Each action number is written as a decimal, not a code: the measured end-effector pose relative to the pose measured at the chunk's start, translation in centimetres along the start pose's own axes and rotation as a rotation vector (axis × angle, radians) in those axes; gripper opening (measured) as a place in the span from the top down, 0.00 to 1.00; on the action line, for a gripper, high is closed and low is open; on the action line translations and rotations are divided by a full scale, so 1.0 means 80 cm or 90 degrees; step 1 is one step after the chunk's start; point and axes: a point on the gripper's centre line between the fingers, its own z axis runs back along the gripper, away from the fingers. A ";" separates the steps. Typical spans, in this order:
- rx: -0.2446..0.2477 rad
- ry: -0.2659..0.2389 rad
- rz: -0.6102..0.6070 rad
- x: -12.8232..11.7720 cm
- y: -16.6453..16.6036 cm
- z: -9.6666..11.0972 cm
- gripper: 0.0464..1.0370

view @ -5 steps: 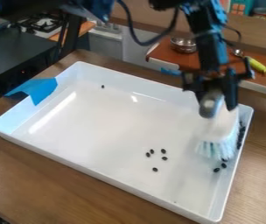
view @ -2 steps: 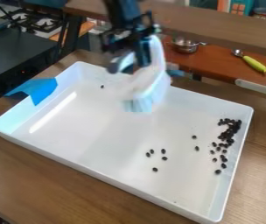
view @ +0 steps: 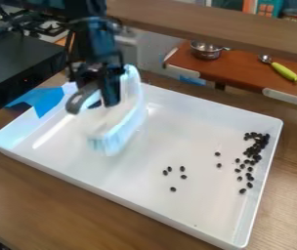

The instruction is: Sweep into pile

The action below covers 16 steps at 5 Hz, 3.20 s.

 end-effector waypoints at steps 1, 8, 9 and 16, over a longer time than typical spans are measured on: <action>0.036 0.001 -0.020 -0.007 -0.006 -0.023 0.55; -0.040 0.058 0.126 0.045 -0.152 -0.097 0.55; -0.092 0.074 0.150 0.051 -0.174 -0.083 0.55; 0.001 -0.092 0.203 0.023 0.148 0.067 0.55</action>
